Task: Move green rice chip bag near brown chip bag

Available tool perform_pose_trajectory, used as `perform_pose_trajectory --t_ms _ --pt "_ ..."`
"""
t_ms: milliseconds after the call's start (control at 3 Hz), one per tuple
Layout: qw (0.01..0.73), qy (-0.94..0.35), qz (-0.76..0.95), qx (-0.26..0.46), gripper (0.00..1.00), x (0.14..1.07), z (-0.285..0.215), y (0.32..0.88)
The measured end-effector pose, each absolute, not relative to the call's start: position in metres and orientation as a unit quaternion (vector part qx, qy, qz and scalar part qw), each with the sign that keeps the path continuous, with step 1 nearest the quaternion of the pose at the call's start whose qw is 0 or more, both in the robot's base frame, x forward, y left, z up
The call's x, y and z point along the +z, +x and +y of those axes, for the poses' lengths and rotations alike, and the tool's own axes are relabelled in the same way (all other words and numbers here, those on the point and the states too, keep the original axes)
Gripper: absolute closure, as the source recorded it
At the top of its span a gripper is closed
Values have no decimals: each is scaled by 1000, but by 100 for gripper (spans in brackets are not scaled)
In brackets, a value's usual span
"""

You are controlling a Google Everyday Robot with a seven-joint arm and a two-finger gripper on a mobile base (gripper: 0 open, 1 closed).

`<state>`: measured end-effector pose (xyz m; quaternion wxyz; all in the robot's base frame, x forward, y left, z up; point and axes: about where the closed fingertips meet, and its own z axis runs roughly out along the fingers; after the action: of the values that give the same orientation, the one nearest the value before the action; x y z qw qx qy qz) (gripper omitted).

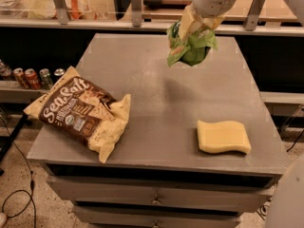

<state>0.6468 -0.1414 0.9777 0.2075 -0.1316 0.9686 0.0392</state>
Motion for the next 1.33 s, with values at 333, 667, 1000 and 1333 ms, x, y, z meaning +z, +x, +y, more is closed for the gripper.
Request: perform_pose_trajectory --t_ms 333,667,1000,1333 --pt "217 -135 965 51 100 979 -136 650" --pt "230 -175 955 67 100 990 -103 653" --pt "239 -228 940 82 100 1003 -61 649" --pt "234 -284 925 96 100 1007 -13 637"
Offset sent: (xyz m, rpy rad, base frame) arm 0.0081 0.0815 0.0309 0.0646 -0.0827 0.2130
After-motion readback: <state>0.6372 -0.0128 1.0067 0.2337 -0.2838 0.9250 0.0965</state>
